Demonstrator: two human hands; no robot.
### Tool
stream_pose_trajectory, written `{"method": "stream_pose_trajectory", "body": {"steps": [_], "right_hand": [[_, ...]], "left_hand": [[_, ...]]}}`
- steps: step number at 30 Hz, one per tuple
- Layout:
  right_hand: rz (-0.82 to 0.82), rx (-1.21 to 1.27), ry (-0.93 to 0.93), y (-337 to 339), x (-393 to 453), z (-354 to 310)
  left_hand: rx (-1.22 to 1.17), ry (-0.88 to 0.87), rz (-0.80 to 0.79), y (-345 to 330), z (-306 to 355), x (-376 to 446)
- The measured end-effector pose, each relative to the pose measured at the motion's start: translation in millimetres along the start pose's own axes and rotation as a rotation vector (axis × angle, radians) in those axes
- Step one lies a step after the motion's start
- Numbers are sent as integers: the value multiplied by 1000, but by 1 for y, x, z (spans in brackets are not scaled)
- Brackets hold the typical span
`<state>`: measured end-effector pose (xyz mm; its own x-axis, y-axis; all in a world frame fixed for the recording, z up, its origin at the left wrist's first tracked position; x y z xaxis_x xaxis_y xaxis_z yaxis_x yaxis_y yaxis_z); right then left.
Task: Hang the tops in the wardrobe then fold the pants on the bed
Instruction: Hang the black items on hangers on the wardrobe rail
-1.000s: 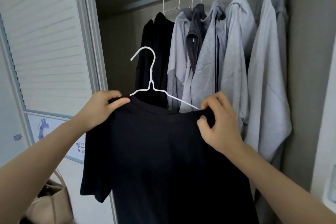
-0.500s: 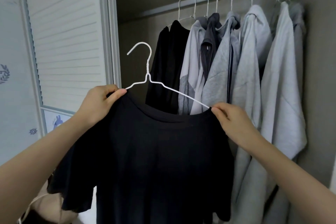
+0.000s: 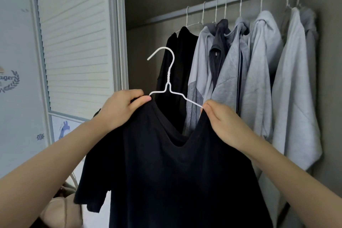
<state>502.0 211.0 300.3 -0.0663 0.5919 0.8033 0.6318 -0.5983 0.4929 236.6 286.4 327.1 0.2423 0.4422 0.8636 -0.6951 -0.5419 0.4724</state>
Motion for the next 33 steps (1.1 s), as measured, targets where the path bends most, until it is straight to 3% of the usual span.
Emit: {"method": "stream_pose_trajectory", "body": {"steps": [6,11,13,16,21,28,33], "right_hand": [[93,195,-174,11,9,20],[-196,411,-343,23,20,15],[-247,613,-413,30,21,9],[-198,822,-452,36,29,-4],[-178,810,-421,36,59,-33],[-69,784,-430,17,121,-75],[84,836,-501,-36,196,-98]], "left_hand": [[-19,129,14,16,-39,2],[8,193,126,15,-60,17],[-29,216,127,8,-66,26],[-64,234,69,-13,-70,46],[-119,308,23,-44,-76,96],[-558,641,20,-71,-81,166],[-783,588,-149,-68,-83,180]]}}
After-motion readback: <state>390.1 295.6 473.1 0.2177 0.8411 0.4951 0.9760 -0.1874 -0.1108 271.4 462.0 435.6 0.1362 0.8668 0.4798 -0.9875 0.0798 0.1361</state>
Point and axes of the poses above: each hand's wrist, its own x-axis towards the middle knuckle, its own y-axis out of the back of the hand, z = x × y, the point moved 3 cm from there along x, towards the middle knuckle, and after that the axes turned 9 degrees about z, right-handed, at the moved point
